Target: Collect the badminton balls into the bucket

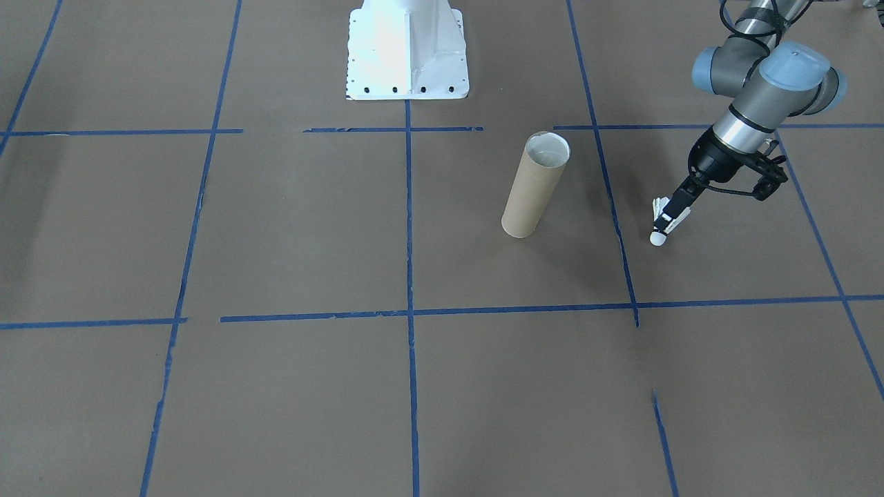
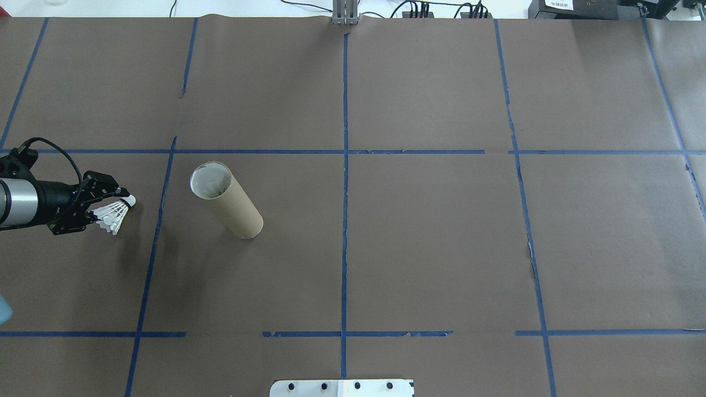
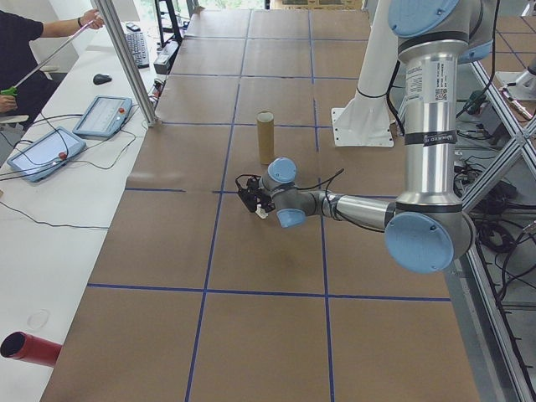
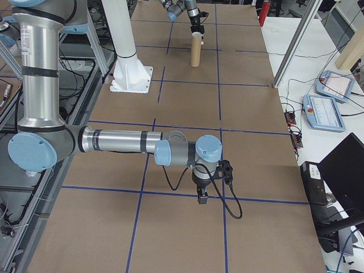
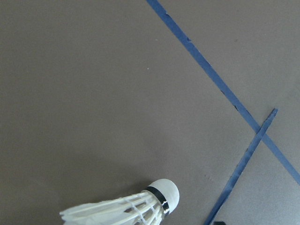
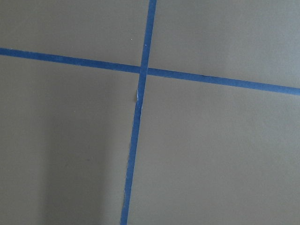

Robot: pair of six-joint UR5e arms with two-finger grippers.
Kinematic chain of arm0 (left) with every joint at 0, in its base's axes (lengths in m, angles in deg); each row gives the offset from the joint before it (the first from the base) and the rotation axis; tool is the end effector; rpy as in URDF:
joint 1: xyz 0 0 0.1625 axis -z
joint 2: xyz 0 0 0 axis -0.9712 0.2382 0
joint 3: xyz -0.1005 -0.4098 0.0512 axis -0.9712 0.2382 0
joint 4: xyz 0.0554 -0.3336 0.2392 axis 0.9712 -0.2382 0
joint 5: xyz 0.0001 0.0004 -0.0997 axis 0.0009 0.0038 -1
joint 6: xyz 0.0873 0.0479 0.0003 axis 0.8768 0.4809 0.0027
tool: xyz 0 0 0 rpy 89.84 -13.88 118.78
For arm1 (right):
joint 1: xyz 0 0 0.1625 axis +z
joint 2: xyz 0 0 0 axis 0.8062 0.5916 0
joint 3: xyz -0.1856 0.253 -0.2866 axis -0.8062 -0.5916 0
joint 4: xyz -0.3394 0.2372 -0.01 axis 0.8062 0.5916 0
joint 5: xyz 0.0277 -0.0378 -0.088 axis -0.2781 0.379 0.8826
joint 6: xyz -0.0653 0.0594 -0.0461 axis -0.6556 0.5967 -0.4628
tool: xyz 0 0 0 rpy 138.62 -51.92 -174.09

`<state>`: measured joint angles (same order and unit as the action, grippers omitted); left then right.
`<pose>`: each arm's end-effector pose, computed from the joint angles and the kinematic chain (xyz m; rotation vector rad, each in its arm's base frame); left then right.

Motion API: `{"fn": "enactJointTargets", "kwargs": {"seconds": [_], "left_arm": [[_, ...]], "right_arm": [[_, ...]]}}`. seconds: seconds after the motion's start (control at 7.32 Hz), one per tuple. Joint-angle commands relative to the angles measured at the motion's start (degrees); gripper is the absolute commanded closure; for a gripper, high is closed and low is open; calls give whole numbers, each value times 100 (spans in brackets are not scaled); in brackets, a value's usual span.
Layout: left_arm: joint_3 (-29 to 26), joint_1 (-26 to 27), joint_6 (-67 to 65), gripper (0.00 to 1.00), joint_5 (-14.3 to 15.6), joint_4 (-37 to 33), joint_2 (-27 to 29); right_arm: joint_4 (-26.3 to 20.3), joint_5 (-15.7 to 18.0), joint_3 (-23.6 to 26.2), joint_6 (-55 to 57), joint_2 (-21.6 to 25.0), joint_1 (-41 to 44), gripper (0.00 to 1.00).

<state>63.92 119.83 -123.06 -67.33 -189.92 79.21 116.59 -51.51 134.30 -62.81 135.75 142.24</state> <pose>0.2879 -0.4116 0.5358 -0.0782 1.1583 -0.7877 0.0553 -0.4687 0.6614 0.0255 -0.7226 -0.1172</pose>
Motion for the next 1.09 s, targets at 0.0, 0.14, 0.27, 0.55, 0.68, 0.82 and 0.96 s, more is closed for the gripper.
{"fn": "enactJointTargets", "kwargs": {"seconds": [0.0,0.14,0.27,0.55,0.68,0.82,0.96], "left_arm": [[60,16,10,29,-10,6,-44],[95,25,10,34,-1,6,-61],[96,25,1,44,-1,6,-61],[130,25,1,66,-1,6,-61],[157,34,1,79,-1,15,-70],[218,34,1,92,-10,15,-105],[349,43,1,100,-10,15,-236]], "right_arm": [[0,0,9,0,0,0,0],[0,0,0,0,0,0,0],[0,0,0,0,0,0,0],[0,0,0,0,0,0,0],[0,0,0,0,0,0,0],[0,0,0,0,0,0,0],[0,0,0,0,0,0,0]]}}
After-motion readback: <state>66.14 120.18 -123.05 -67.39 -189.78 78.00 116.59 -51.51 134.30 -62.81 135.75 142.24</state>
